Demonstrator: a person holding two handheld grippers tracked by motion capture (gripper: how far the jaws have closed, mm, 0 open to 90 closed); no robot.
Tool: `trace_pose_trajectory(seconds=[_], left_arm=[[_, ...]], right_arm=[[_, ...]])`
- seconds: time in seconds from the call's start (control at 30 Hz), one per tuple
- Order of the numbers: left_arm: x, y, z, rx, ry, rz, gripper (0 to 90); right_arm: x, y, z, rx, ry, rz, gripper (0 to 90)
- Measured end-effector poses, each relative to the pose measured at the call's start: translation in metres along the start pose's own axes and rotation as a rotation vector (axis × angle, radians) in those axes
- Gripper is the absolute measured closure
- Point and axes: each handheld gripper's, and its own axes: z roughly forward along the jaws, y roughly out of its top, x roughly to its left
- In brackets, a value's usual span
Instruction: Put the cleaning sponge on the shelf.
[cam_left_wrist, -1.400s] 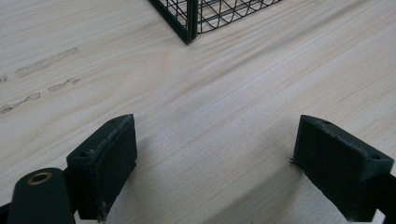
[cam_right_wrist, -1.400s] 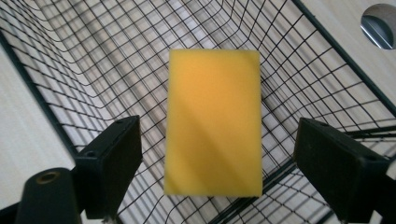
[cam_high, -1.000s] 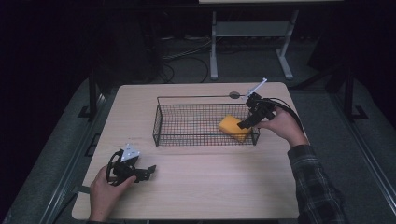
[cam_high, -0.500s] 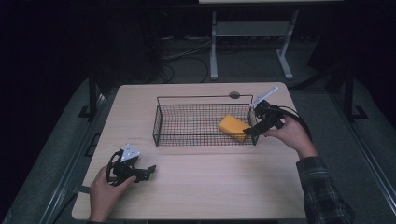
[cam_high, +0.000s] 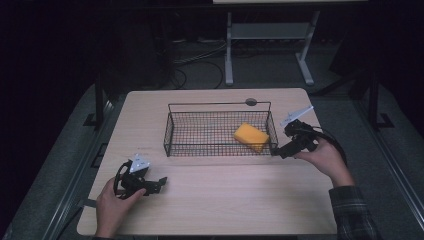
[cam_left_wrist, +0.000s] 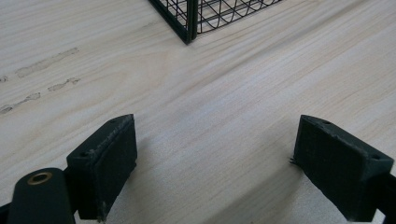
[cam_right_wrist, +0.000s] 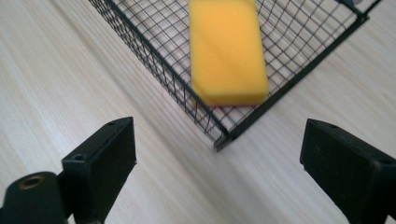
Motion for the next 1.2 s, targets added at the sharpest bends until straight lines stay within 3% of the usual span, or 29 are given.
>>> trace_pose_trajectory(seconds=[0.47, 0.87, 1.2], left_arm=[[0.0, 0.0, 0.0, 0.0, 0.0, 0.0, 12.6], [0.0, 0.0, 0.0, -0.003, 0.0, 0.0, 12.6], [0.0, 0.0, 0.0, -0.003, 0.0, 0.0, 12.6]], right_arm=[[0.008, -0.049, -0.004, 0.004, -0.031, 0.056, 6.0], [0.021, -0.089, 0.009, 0.023, -0.05, 0.101, 2.4], [0.029, -0.117, 0.017, -0.024, -0.083, 0.136, 2.4]])
